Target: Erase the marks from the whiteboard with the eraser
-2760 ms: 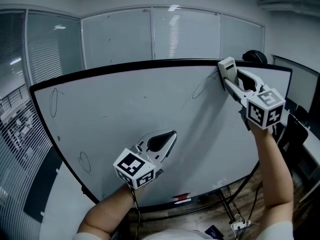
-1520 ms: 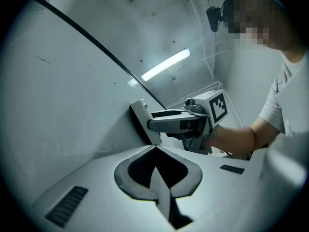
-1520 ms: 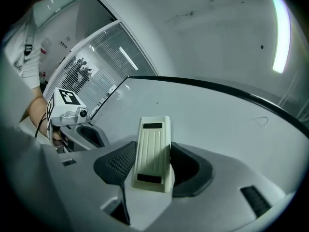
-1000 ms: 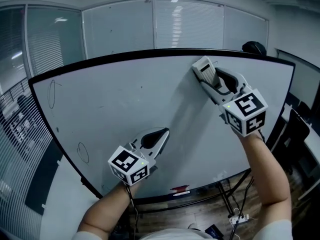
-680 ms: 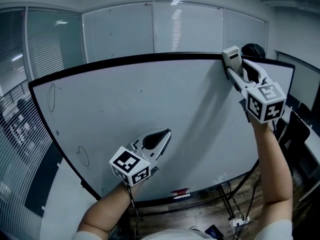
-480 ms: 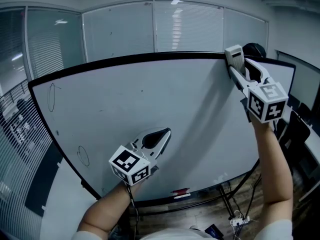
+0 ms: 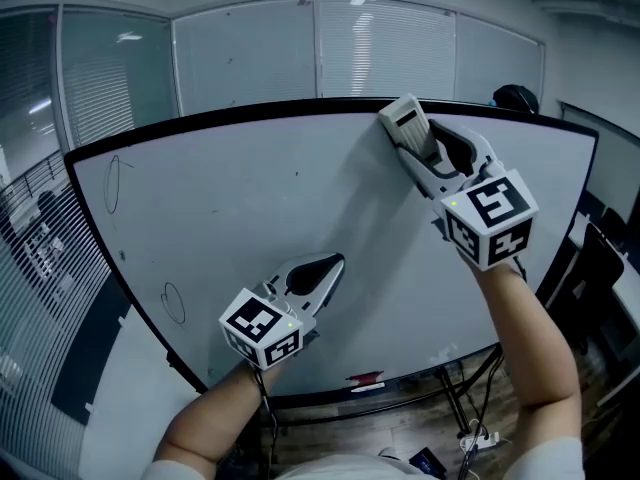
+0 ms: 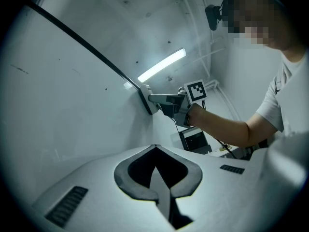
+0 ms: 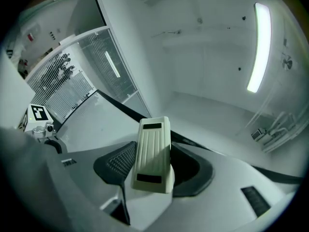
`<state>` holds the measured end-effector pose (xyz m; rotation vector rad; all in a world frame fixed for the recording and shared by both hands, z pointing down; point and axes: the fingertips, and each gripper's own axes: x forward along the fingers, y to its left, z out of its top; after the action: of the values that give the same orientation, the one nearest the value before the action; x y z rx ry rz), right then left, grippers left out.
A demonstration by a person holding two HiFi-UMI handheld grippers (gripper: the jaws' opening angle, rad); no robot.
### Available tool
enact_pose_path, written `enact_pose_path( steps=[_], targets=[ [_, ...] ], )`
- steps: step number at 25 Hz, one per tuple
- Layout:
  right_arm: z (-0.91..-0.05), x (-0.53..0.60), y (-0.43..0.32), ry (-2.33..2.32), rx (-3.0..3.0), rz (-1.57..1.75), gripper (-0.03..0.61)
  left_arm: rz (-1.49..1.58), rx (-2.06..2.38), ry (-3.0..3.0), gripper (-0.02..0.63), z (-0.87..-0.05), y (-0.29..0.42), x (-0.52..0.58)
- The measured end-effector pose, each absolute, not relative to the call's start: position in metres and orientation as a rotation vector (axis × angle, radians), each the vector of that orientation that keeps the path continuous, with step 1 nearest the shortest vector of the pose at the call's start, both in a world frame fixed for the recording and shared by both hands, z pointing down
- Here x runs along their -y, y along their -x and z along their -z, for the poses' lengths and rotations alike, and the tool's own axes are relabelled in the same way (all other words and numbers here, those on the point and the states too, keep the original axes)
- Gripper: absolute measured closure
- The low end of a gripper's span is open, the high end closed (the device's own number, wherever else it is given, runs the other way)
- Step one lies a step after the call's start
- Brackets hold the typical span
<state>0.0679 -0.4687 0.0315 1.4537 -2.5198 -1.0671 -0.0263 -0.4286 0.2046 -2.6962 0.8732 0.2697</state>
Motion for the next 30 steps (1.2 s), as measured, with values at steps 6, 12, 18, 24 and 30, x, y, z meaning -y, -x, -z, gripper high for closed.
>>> enact_pose_path(
  steps=[6, 12, 18, 24, 30],
  targets=[
    [-0.068, 0.459, 0.015, -1.25, 2.541, 1.103, 0.345, -0.274, -0.904, 2.693, 0.607, -0.215, 0.047, 0.428],
    [-0.068, 0.456, 0.016, -1.208, 2.533, 1.111, 0.345, -0.269, -0.919, 2.693, 0.607, -0.212, 0.041, 0.425],
    [-0.053, 0.462, -0.02, -1.306, 2.503, 1.101, 0.345, -0.272, -0.899, 2.691, 0.607, -0.208, 0.032, 0.423],
    [-0.031, 0.482, -0.125, -1.554, 2.542, 0.955, 0.345, -0.298, -0.873, 2.677, 0.607, -0.199, 0.018, 0.422],
    [-0.03, 0.495, -0.201, -1.754, 2.517, 0.848, 0.345, -0.295, -0.84, 2.686, 0.607, -0.198, 0.003, 0.424]
  ],
)
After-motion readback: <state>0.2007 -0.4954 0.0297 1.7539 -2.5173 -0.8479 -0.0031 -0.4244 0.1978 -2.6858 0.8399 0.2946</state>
